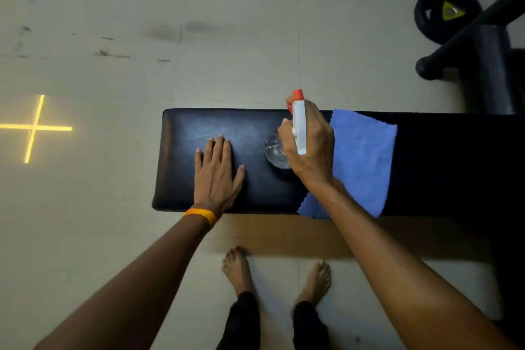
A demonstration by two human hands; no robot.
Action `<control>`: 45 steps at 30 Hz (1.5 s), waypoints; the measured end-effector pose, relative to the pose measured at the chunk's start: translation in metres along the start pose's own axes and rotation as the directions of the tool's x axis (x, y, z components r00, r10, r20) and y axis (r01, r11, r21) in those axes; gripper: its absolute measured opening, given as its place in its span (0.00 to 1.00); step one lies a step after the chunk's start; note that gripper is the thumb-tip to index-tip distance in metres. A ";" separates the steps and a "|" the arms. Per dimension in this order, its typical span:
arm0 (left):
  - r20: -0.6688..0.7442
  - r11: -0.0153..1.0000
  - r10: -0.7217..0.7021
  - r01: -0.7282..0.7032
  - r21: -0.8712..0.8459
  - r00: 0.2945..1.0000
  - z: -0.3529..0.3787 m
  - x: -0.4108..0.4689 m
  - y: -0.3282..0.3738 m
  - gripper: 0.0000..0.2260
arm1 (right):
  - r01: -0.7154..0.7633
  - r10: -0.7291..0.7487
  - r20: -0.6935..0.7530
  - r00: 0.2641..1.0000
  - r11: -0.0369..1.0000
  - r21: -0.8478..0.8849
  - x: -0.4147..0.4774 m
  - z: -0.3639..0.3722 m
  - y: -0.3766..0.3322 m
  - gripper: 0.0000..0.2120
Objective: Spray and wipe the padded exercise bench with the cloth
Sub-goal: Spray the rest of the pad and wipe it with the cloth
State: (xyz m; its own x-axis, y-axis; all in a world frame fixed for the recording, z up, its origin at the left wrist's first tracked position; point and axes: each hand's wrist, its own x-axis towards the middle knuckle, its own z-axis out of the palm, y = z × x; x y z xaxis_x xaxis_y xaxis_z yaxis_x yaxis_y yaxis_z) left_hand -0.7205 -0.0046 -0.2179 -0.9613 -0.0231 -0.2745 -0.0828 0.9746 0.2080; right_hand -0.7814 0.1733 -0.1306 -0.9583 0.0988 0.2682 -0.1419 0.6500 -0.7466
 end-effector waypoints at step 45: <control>0.101 0.460 0.885 -0.887 -0.036 0.454 -0.057 0.049 0.385 0.17 | -0.618 0.516 0.392 0.761 0.760 0.200 -0.032 -0.306 0.178 0.19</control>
State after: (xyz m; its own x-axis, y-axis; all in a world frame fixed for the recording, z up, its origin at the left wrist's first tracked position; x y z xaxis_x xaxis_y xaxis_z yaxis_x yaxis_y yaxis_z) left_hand -0.8146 0.3571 -0.0980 -0.4835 0.8746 -0.0353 0.8056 0.4604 0.3729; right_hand -0.6996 0.5167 -0.0856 -0.9001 0.1152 -0.4202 0.4352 0.2820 -0.8550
